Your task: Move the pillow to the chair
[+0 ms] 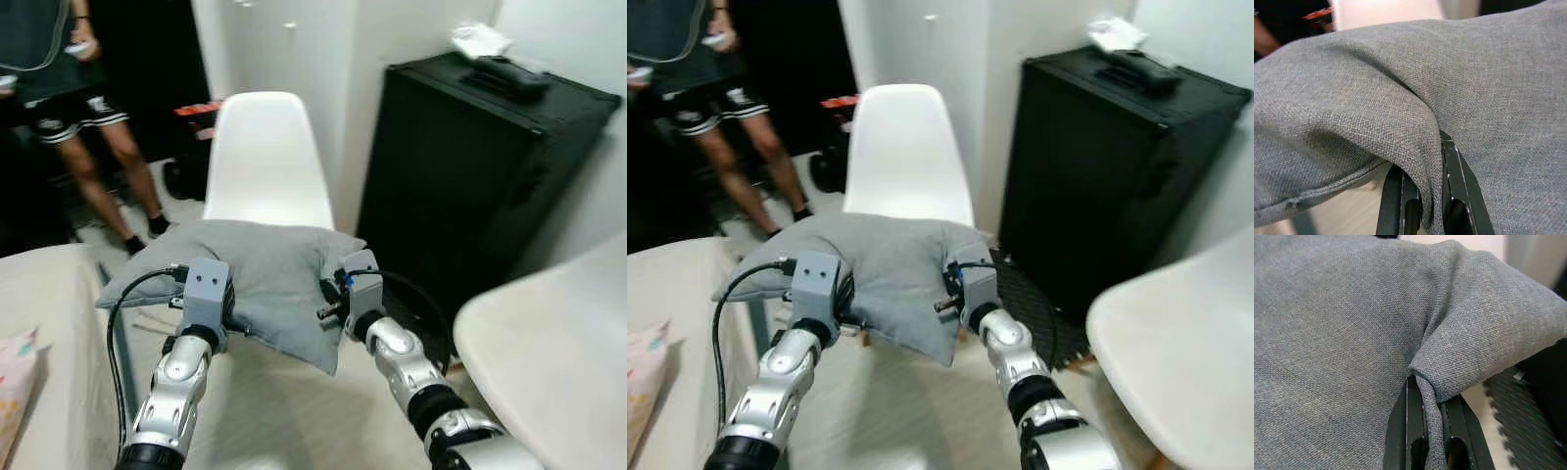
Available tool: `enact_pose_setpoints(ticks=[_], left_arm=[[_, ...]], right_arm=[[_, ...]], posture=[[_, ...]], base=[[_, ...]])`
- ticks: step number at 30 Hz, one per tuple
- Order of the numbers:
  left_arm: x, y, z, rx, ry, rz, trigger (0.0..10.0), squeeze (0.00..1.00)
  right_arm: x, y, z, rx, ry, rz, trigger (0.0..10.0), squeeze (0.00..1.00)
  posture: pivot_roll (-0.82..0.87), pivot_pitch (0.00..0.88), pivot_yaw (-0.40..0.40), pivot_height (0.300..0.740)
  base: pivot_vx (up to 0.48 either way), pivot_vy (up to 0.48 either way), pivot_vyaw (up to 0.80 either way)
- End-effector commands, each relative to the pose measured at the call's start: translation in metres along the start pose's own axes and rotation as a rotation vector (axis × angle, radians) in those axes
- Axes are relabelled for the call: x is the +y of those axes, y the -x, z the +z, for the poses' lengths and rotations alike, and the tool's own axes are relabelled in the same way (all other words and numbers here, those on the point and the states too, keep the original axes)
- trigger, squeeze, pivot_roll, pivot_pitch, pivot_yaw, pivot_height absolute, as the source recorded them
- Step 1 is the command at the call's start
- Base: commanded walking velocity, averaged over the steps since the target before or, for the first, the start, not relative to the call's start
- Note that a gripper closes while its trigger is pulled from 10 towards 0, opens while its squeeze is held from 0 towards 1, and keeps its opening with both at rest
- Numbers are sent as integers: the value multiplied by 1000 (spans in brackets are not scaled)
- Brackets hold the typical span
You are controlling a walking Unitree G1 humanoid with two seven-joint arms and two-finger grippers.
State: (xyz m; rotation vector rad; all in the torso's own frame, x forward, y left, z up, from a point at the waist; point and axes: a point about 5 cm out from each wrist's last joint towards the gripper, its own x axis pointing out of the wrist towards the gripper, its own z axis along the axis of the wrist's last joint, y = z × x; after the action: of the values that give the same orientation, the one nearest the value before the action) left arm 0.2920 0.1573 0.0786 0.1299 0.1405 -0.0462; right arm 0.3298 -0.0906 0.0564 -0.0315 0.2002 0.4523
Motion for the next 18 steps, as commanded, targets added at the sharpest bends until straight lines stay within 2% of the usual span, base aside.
enact_pose_setpoints(ticks=[1, 7, 18], left_arm=[[11, 1, 4, -16, -15, 38, 10000, 0], [14, 5, 2, -12, -35, 38, 10000, 0], [9, 6, 0, -3, 3, 46, 10000, 0]], right_arm=[[2, 0, 1, -19, -10, -4, 10000, 0], [4, -1, 0, -11, -7, 3, 10000, 0], [0, 2, -1, -10, 7, -1, 10000, 0]], posture=[[134, 46, 12, 740], [137, 56, 15, 740], [120, 56, -6, 740]], base=[[0, 0, -800], [0, 0, -800], [0, 0, -800]])
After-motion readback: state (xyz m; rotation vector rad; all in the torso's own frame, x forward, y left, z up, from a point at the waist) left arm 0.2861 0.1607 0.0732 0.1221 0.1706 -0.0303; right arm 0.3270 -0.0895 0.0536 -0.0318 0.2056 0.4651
